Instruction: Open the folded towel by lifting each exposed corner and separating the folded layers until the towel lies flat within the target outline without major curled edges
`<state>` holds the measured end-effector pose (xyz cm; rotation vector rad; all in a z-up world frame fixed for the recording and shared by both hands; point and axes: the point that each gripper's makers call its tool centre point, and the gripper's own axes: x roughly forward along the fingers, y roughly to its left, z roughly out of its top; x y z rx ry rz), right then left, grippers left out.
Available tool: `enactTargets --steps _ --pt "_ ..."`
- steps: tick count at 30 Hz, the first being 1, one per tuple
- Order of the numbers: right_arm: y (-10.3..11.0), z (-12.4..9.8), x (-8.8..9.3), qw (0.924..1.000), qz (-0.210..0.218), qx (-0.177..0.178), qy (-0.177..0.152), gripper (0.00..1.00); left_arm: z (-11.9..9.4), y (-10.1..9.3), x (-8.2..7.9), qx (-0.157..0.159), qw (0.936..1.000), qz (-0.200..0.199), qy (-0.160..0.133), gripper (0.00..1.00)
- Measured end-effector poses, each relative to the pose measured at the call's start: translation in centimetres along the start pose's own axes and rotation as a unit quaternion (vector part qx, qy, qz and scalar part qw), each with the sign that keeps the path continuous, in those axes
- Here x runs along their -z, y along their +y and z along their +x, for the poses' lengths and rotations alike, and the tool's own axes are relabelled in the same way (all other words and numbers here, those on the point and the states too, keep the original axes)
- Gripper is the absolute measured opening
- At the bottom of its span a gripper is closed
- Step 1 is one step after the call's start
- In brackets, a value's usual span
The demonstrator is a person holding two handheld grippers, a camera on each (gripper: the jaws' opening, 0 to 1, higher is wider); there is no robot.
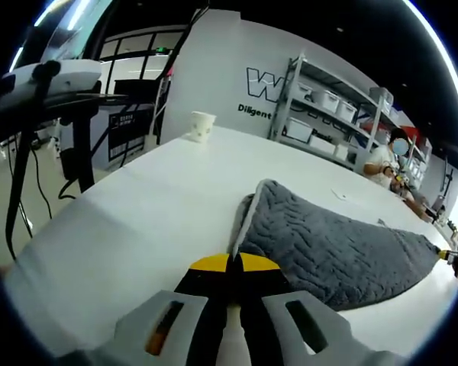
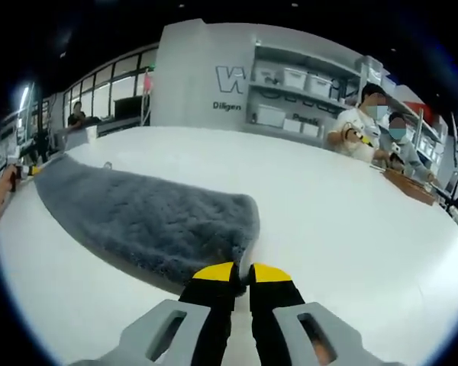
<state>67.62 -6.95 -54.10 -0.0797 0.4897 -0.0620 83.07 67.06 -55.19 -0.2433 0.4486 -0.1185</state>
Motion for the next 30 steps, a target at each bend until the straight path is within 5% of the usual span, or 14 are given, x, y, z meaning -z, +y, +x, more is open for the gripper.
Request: enactTargets --steps 30 --pt "-0.3 0.2 1.7 0.9991 0.009 0.023 0.033 0.02 -2.1 -0.4 0.9 0.009 0.9983 0.032 0.048 0.02"
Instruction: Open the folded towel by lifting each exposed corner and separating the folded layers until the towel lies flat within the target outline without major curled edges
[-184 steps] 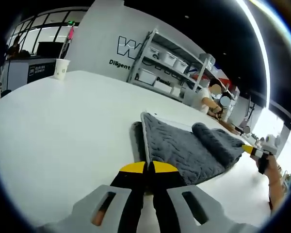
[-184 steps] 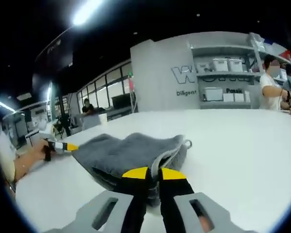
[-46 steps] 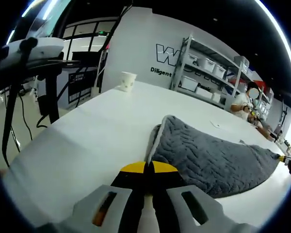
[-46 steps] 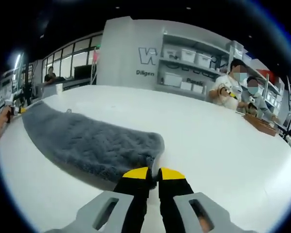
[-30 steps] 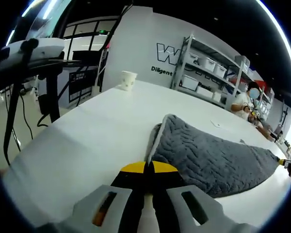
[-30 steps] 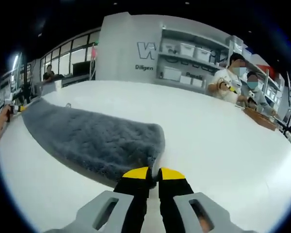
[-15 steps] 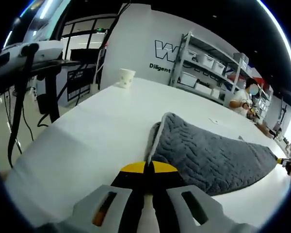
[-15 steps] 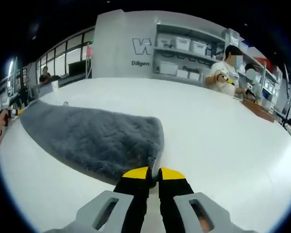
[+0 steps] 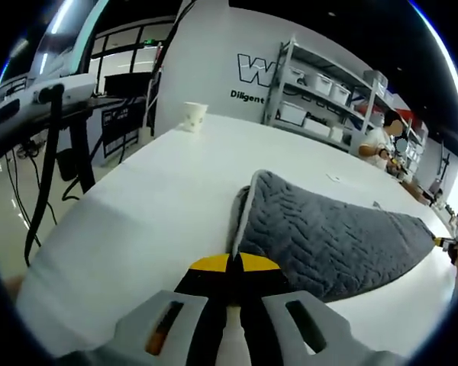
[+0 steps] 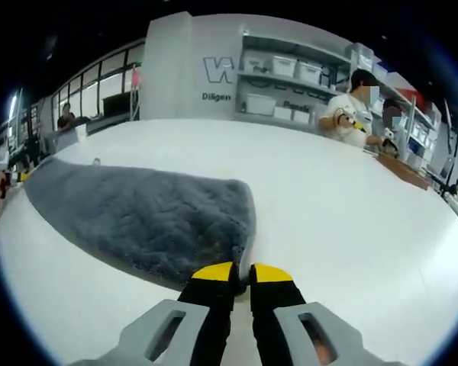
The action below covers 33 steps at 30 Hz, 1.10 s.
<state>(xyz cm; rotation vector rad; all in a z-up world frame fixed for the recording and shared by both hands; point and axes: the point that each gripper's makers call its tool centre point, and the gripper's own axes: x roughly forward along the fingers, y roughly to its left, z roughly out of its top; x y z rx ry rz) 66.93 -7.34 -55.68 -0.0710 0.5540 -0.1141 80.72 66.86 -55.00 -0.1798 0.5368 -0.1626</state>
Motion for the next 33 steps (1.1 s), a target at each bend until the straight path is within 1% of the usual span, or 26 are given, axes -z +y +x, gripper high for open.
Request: enactTargets --steps 4,7,10,13,15,17,18,19,21,23,24,25,27,29,31,32,33 --pt "-0.1 0.1 -0.1 1.0 -0.003 0.004 -0.001 0.03 -0.4 -0.1 0.1 0.005 0.9999 0.01 0.007 0.02" --pt "-0.1 0.1 -0.1 1.0 -0.002 0.004 -0.001 0.03 -0.7 -0.1 0.3 0.012 0.9998 0.009 0.009 0.02" --pt "0.0 0.1 0.0 1.0 0.002 0.004 0.0 0.04 -0.8 -0.2 0.6 0.018 0.9998 0.005 0.009 0.02" --pt "-0.1 0.0 0.0 1.0 -0.002 0.009 0.002 0.06 -0.8 -0.3 0.5 0.022 0.9997 0.006 0.003 0.04" --pt "-0.3 -0.1 -0.1 0.9999 -0.004 0.013 0.003 0.09 -0.9 -0.4 0.2 0.025 0.9997 0.005 -0.004 0.09" --pt "-0.6 -0.2 -0.2 0.9998 -0.005 0.021 0.002 0.14 -1.2 -1.0 -0.4 0.041 0.999 -0.006 -0.018 0.12" --pt "-0.8 -0.2 -0.2 0.9997 -0.005 0.024 0.002 0.16 -1.2 -1.1 -0.5 0.044 0.9988 -0.008 -0.021 0.12" --pt "-1.0 -0.4 -0.3 0.9996 -0.003 0.029 -0.001 0.18 -1.4 -1.5 -1.2 0.058 0.9975 -0.018 -0.038 0.13" --pt "-1.1 -0.6 -0.4 0.9995 -0.001 0.032 -0.004 0.21 -1.7 -1.7 -1.7 0.065 0.9962 -0.026 -0.052 0.21" --pt "-1.4 -0.7 -0.4 0.9993 0.0 0.036 -0.005 0.26 -1.8 -1.8 -1.9 0.07 0.9955 -0.027 -0.058 0.3" --pt "-1.7 -0.8 -0.4 0.999 -0.002 0.043 -0.005 0.29 -1.7 -2.1 -2.0 0.076 0.9951 -0.026 -0.059 0.31" --pt "-1.7 -0.9 -0.5 0.999 -0.002 0.045 -0.005 0.33 -1.7 -2.3 -1.9 0.08 0.9949 -0.023 -0.058 0.32" --pt "-1.9 -1.2 -0.9 0.9987 -0.007 0.047 -0.015 0.4 -1.5 -2.6 -1.9 0.084 0.9947 -0.018 -0.057 0.33" --pt "-1.7 -1.5 -1.6 0.9987 0.002 0.038 -0.035 0.49 -1.4 -2.7 -2.0 0.084 0.9945 -0.017 -0.06 0.34" --pt "-1.5 -1.6 -1.8 0.9987 0.004 0.029 -0.042 0.6 -1.4 -2.8 -2.0 0.086 0.9943 -0.014 -0.062 0.37" --pt "-1.4 -1.5 -1.9 0.9987 0.004 0.026 -0.043 0.64 -1.4 -2.9 -2.2 0.088 0.9938 -0.015 -0.066 0.43" --pt "-1.3 -1.4 -1.9 0.9988 0.005 0.023 -0.043 0.68 -1.4 -3.0 -2.3 0.09 0.9934 -0.018 -0.069 0.51"
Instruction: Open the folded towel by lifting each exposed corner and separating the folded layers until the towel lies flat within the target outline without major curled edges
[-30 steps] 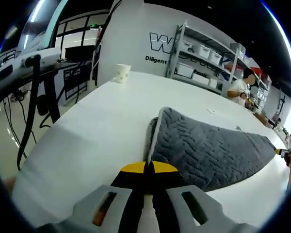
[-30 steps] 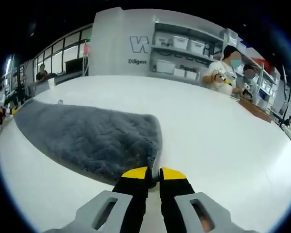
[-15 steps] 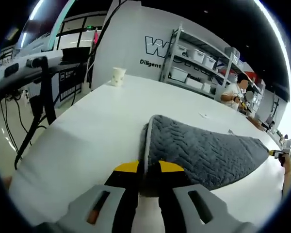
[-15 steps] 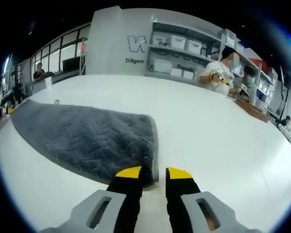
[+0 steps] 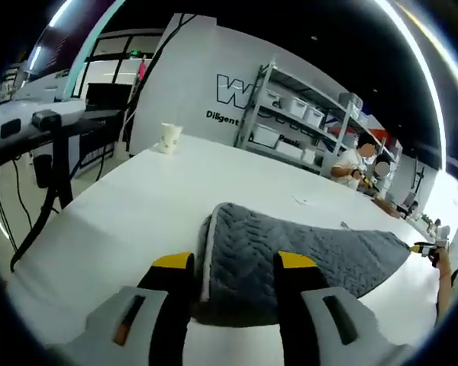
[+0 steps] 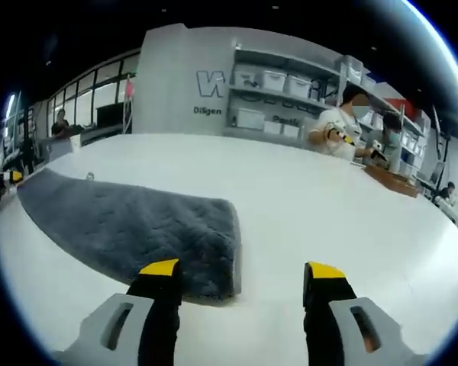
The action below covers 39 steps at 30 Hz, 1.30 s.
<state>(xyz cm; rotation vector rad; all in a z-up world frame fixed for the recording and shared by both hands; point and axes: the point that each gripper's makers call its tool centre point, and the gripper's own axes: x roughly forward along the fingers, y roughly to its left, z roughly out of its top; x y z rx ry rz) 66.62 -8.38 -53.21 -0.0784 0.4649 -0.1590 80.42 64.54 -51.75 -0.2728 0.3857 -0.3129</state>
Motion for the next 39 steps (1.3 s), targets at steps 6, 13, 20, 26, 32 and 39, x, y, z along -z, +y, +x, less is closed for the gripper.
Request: enactTargets --steps 6,13,20,26,32,39 --pt "0.6 0.2 0.1 0.9999 -0.001 -0.011 0.005 0.85 0.1 -0.1 -0.8 0.003 0.9996 -0.018 -0.022 0.84" --pt "1.2 0.5 1.4 0.999 -0.009 -0.021 0.038 0.99 0.4 -0.6 -0.7 0.017 0.9995 -0.018 -0.019 0.98" --pt "1.6 0.3 0.6 0.9993 0.002 -0.032 0.02 0.99 0.4 -1.1 -1.8 0.029 0.9983 -0.008 -0.049 1.0" --pt "2.1 0.4 0.1 0.9989 -0.016 -0.036 0.027 0.96 0.6 -1.3 -1.6 0.035 0.9983 -0.014 -0.045 1.0" --pt "3.0 0.5 -2.8 0.9975 -0.023 -0.067 -0.006 0.97 0.7 -1.2 -0.6 0.028 0.9994 0.002 -0.02 1.0" --pt "2.1 1.2 -4.3 0.9966 -0.048 -0.066 -0.004 0.96 1.0 -1.8 -0.1 0.033 0.9993 0.014 -0.007 1.0"
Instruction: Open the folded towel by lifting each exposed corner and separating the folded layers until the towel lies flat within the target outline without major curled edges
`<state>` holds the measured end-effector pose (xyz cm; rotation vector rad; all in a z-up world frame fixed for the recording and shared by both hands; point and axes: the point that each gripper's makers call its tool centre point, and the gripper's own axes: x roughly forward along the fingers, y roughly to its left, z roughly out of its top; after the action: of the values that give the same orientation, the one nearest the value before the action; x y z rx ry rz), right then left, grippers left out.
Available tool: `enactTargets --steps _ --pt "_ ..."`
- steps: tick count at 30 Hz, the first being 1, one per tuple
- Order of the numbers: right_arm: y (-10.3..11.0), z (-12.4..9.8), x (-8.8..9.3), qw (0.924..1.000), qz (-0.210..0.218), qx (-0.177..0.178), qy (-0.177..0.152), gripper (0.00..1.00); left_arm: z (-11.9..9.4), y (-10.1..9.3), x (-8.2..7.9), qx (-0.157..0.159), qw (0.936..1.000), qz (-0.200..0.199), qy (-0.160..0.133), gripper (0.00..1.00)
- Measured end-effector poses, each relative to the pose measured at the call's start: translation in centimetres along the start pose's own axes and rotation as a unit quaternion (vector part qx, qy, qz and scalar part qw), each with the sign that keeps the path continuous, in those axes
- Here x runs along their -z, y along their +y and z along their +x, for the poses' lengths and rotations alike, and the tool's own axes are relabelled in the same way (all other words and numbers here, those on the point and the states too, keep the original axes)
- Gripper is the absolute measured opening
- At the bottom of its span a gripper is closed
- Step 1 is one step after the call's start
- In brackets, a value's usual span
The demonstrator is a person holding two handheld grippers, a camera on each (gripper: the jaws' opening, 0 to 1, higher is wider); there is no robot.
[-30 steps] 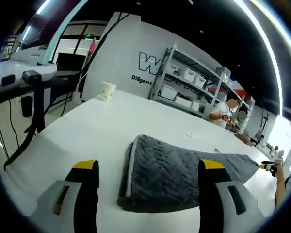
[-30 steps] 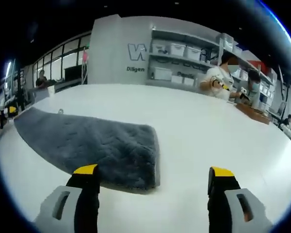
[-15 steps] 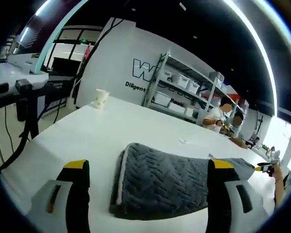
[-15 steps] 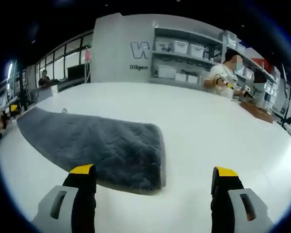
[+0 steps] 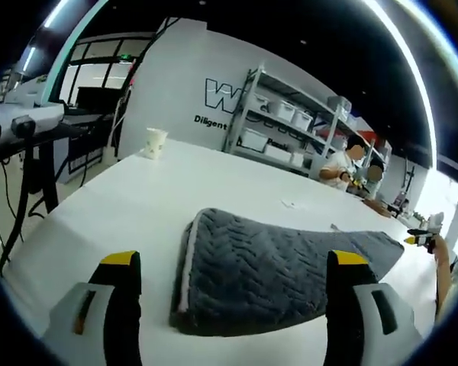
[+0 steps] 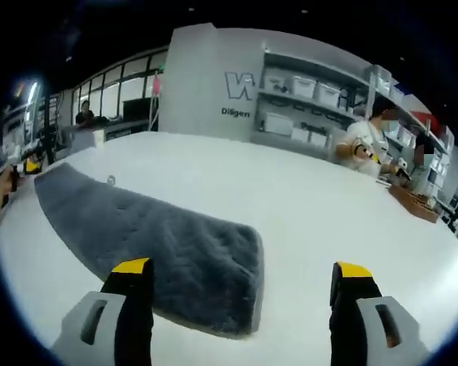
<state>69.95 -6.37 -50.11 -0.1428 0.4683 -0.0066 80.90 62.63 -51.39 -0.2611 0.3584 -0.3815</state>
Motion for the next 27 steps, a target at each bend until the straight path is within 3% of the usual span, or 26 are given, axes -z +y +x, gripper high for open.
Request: enactTargets --steps 10,18,22,27 --pt "0.3 2.8 -1.8 0.9984 -0.049 -0.019 0.023 0.93 0.1 -0.1 0.5 0.003 0.9998 0.01 0.015 1.0" --pt "0.6 5.5 -4.5 0.9962 -0.071 -0.049 0.016 0.74 0.1 -0.1 0.5 0.002 0.9998 0.013 0.017 0.99" --pt "0.5 6.8 -4.2 0.9951 -0.076 -0.057 0.027 0.59 0.0 0.0 0.6 0.0 0.9997 0.016 0.02 0.99" --pt "-0.1 8.5 -2.6 0.9941 -0.08 -0.056 0.049 0.57 0.0 0.0 0.5 0.002 0.9997 0.016 0.02 0.98"
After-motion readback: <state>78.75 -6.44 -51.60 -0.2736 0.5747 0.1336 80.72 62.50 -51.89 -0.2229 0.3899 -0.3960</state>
